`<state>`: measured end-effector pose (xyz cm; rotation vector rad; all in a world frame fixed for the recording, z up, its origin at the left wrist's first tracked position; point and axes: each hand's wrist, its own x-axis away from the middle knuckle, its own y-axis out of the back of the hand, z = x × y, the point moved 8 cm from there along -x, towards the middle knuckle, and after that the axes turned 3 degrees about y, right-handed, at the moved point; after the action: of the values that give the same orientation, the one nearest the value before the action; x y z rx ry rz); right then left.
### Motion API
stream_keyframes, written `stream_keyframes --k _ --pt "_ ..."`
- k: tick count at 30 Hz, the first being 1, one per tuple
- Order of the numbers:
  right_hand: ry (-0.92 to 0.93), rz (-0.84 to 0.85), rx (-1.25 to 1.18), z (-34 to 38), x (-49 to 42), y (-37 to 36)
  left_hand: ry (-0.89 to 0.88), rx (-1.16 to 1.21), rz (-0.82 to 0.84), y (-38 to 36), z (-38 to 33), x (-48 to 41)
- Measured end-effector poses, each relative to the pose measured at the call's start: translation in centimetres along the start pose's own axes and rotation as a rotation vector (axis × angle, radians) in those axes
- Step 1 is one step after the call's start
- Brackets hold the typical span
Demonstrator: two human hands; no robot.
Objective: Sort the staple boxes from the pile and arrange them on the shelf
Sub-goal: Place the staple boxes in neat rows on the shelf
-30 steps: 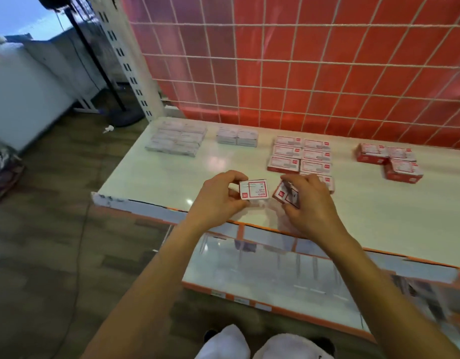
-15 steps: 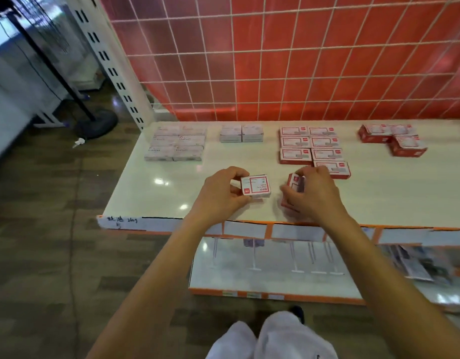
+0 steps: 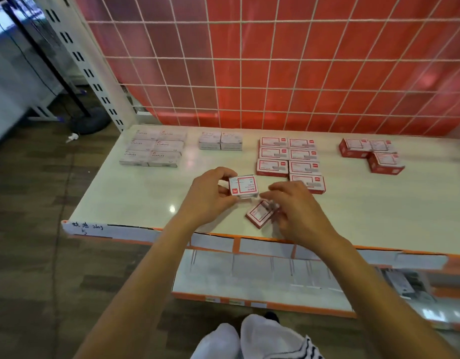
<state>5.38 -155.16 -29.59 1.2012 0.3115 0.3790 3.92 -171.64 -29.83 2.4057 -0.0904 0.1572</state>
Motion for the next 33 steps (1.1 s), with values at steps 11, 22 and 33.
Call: stream_keyframes --k 11,22,33 --pt "0.09 -0.046 -0.018 -0.7 -0.8 -0.5 0.084 -0.02 -0.078 0.2 0.3 0.0" --pt "-0.048 -0.21 0.092 -2.5 -2.4 0.6 0.093 0.006 -0.064 0.7 -0.5 -1.4" --pt "-0.117 -0.286 0.073 -3.4 -3.0 0.8 0.088 0.025 -0.004 0.3 -1.3 -3.6"
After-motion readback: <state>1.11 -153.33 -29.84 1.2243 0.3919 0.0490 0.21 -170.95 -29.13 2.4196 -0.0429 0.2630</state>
